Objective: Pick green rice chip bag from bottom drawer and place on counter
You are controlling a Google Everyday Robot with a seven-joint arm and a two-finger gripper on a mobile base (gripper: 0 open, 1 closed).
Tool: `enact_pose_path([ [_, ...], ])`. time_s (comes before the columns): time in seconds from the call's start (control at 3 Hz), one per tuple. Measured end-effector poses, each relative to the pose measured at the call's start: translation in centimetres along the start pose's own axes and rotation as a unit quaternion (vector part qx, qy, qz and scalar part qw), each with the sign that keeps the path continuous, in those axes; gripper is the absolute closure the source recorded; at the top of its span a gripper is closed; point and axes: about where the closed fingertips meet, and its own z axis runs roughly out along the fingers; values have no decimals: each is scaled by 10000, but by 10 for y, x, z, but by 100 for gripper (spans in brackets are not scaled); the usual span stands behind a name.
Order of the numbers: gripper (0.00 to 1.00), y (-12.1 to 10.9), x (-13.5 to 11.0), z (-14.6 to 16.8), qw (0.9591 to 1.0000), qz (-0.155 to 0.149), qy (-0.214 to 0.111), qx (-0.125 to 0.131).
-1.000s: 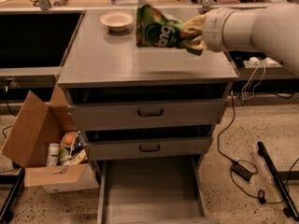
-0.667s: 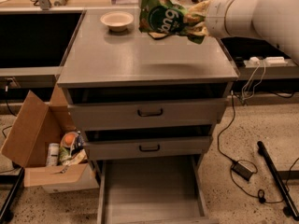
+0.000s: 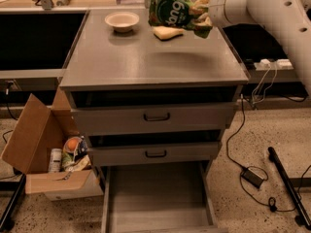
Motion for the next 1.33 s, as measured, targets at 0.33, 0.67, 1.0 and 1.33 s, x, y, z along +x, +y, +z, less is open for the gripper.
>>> enact_pose_path([
  [0.33,100,10,15,27,9996,182,60,-218],
  [0.67,85,24,32,47,9986,340,36,-393],
  [1.0,62,35,43,59,9976,434,7,-538],
  [1.33,39,40,47,67,9967,471,5,-666],
])
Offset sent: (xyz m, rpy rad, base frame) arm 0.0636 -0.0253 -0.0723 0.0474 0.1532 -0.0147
